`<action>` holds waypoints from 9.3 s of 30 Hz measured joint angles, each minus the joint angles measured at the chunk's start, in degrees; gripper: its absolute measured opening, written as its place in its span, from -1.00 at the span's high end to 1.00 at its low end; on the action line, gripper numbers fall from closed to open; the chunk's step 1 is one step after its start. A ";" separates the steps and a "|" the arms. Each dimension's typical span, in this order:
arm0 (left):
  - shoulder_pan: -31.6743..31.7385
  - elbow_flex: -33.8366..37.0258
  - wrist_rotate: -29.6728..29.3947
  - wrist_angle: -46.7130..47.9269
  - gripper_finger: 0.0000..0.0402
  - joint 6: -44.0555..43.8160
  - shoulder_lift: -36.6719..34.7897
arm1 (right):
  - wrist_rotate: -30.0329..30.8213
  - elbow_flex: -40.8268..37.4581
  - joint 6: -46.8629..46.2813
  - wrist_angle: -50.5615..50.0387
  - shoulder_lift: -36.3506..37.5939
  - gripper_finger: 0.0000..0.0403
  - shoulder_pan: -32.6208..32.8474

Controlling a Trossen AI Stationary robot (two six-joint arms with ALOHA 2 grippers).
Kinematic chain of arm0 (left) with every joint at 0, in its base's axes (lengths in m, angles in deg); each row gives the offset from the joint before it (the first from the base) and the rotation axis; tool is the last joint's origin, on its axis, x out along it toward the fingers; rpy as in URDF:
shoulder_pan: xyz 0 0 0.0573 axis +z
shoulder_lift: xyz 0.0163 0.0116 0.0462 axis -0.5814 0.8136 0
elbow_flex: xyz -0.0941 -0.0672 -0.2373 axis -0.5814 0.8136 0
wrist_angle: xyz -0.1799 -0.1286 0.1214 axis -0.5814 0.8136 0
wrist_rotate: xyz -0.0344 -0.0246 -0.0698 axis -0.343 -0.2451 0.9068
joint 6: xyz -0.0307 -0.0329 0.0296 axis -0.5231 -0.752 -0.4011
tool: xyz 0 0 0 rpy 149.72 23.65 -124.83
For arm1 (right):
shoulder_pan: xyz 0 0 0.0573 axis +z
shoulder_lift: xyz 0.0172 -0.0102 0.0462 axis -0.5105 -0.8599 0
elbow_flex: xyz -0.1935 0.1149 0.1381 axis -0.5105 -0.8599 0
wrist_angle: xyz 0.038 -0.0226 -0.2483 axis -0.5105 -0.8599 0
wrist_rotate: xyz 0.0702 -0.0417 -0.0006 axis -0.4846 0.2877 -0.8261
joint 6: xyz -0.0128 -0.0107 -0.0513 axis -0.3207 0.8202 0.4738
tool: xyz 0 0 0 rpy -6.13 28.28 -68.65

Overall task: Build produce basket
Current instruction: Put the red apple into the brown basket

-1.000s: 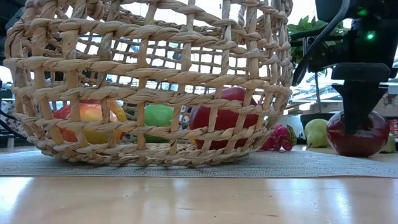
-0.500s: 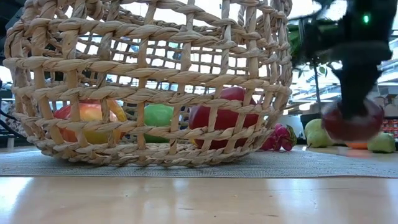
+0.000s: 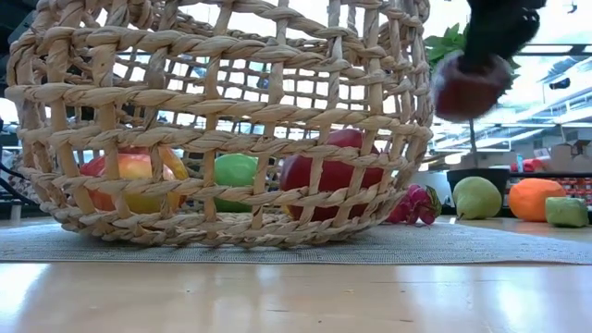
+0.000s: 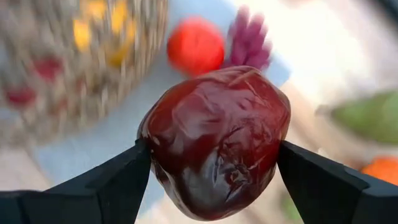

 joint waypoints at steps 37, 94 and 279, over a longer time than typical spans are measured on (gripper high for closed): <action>-0.02 0.00 0.02 0.00 0.04 0.00 0.01 | 16.90 1.81 56.89 64.50 5.10 -0.72 -3.51; 0.00 0.00 0.01 0.00 0.03 0.00 0.00 | -23.87 10.92 65.98 41.53 -6.24 -0.72 -48.35; 0.31 -1.49 0.00 -4.57 0.04 -0.42 0.39 | -1.38 3.74 111.91 85.94 -18.43 -0.75 -4.98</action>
